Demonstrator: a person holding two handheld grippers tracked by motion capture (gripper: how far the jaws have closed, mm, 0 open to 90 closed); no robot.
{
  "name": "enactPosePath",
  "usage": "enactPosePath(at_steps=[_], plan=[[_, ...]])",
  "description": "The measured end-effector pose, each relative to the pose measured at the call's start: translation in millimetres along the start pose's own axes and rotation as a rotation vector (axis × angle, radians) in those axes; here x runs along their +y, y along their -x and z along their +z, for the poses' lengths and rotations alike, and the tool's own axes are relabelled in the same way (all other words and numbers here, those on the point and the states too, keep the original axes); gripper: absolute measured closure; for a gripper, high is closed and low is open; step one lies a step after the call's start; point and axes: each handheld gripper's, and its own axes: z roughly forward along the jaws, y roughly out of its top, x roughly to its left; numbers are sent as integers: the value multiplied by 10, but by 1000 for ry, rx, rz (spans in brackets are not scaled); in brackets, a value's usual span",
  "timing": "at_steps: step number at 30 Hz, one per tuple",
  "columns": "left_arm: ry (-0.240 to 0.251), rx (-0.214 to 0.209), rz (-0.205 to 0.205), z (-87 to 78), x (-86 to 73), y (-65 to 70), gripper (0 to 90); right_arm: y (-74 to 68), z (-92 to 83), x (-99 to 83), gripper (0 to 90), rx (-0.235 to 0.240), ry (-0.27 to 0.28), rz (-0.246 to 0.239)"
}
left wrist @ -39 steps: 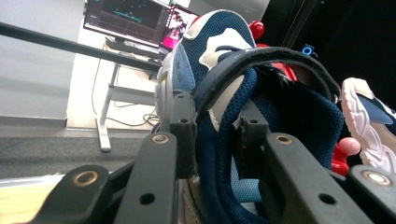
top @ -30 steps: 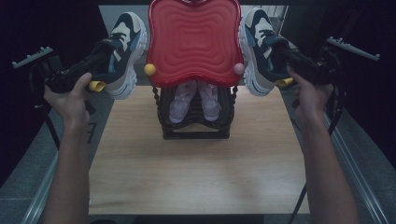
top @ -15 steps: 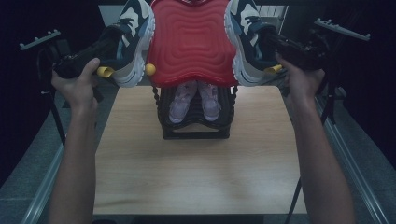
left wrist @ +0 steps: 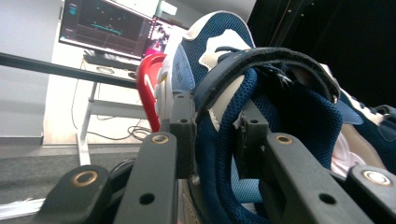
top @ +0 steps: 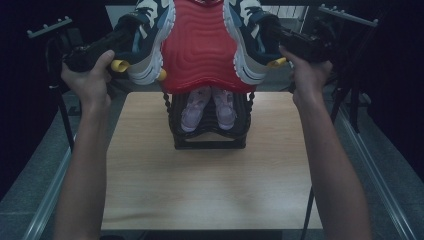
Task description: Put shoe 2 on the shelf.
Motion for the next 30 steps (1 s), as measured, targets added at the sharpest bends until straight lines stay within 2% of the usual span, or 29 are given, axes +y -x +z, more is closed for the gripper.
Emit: enactPosePath(at_steps=[10, 12, 15, 19, 30], plan=[[-23, -5, 4, 174, -14, 97, 735, -196, 210, 63, 727, 14, -15, -10], [-26, -4, 16, 194, -12, 123, 735, -196, 234, 70, 727, 12, -17, -8], [-25, -7, 11, 230, -10, 151, 735, -182, 273, 63, 726, 10, -23, 3], [-28, 6, 20, 282, 9, 184, 735, -161, 321, 49, 726, 4, -28, 12], [-34, 15, 26, 466, 13, 279, 734, -165, 382, 43, 726, -7, -34, 3]])
